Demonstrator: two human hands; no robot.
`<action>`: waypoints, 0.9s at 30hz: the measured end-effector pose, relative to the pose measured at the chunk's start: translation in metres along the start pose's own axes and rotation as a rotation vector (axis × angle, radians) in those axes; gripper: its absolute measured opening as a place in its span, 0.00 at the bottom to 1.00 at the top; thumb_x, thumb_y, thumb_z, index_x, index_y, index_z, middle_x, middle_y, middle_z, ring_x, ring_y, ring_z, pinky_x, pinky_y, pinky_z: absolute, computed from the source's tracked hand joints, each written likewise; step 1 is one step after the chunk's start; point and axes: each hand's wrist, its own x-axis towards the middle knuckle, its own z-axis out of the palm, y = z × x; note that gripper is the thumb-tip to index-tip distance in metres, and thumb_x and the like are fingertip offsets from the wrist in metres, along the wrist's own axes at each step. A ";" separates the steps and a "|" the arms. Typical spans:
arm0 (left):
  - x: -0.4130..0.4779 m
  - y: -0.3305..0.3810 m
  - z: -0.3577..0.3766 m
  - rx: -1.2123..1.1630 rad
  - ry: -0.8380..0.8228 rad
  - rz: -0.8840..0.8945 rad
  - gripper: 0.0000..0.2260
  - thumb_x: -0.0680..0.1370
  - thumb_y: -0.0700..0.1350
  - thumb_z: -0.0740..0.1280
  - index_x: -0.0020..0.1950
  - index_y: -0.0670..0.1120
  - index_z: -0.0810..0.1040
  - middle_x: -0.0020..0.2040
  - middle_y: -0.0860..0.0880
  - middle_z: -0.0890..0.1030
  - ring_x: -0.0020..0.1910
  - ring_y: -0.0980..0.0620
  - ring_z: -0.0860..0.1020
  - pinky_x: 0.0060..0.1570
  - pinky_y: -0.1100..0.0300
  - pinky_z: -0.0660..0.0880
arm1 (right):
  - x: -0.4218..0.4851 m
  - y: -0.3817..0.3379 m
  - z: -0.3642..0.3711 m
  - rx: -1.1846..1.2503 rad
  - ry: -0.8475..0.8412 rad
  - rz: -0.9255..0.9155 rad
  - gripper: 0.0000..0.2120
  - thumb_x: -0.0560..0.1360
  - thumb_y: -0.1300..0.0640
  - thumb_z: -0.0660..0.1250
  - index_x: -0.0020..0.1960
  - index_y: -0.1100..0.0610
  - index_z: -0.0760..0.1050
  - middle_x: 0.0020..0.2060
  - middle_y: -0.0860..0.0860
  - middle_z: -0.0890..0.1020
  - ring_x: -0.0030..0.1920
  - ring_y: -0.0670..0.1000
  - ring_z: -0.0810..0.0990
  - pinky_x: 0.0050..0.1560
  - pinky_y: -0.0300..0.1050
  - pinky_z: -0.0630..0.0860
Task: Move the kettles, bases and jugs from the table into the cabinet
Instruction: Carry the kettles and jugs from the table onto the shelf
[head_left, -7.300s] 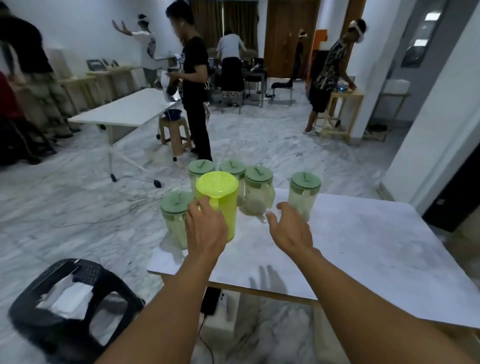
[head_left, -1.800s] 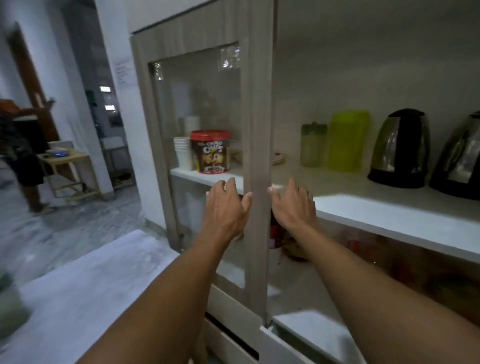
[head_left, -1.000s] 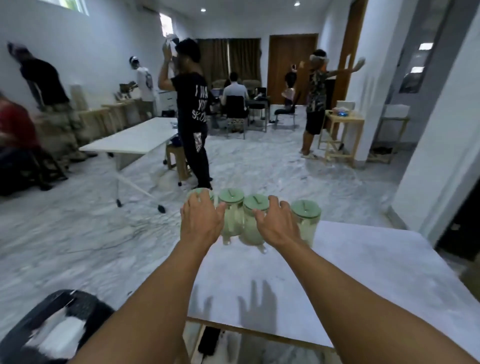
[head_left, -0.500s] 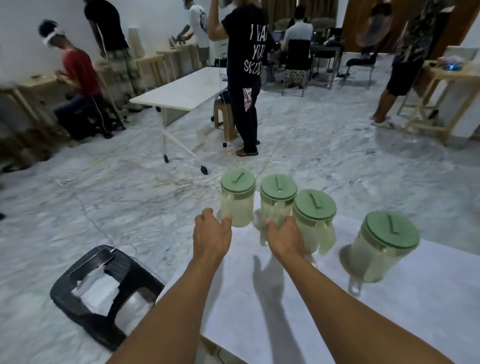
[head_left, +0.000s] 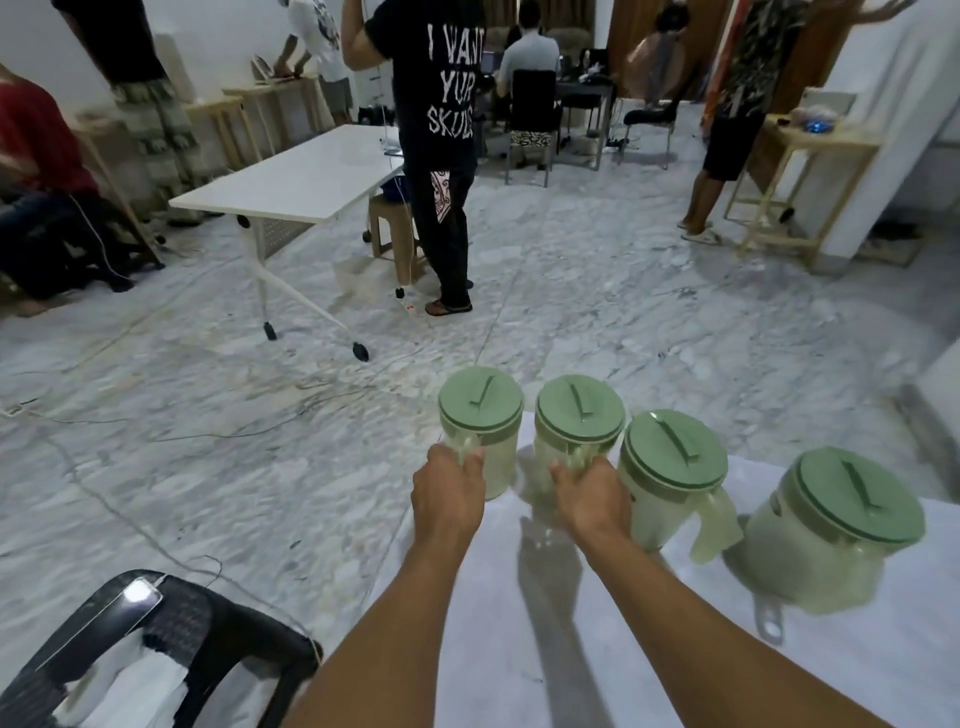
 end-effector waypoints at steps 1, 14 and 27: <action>0.004 -0.002 0.000 -0.004 -0.019 0.037 0.20 0.80 0.56 0.61 0.55 0.39 0.74 0.51 0.41 0.81 0.51 0.39 0.79 0.44 0.54 0.73 | 0.001 -0.001 0.002 0.006 -0.007 -0.007 0.14 0.80 0.48 0.64 0.54 0.60 0.74 0.53 0.60 0.82 0.48 0.58 0.77 0.47 0.47 0.71; -0.029 0.009 -0.053 -0.565 0.115 0.101 0.27 0.75 0.61 0.63 0.49 0.35 0.75 0.38 0.45 0.80 0.35 0.49 0.78 0.33 0.58 0.69 | -0.079 -0.037 -0.011 0.278 -0.046 -0.216 0.13 0.76 0.45 0.67 0.48 0.55 0.73 0.43 0.51 0.82 0.45 0.54 0.80 0.47 0.47 0.74; -0.295 0.110 -0.101 -0.720 0.102 0.332 0.21 0.77 0.60 0.61 0.51 0.41 0.70 0.46 0.41 0.81 0.45 0.41 0.79 0.37 0.52 0.70 | -0.254 0.040 -0.223 0.619 0.377 -0.315 0.27 0.76 0.34 0.58 0.42 0.59 0.73 0.41 0.56 0.81 0.43 0.59 0.80 0.45 0.53 0.76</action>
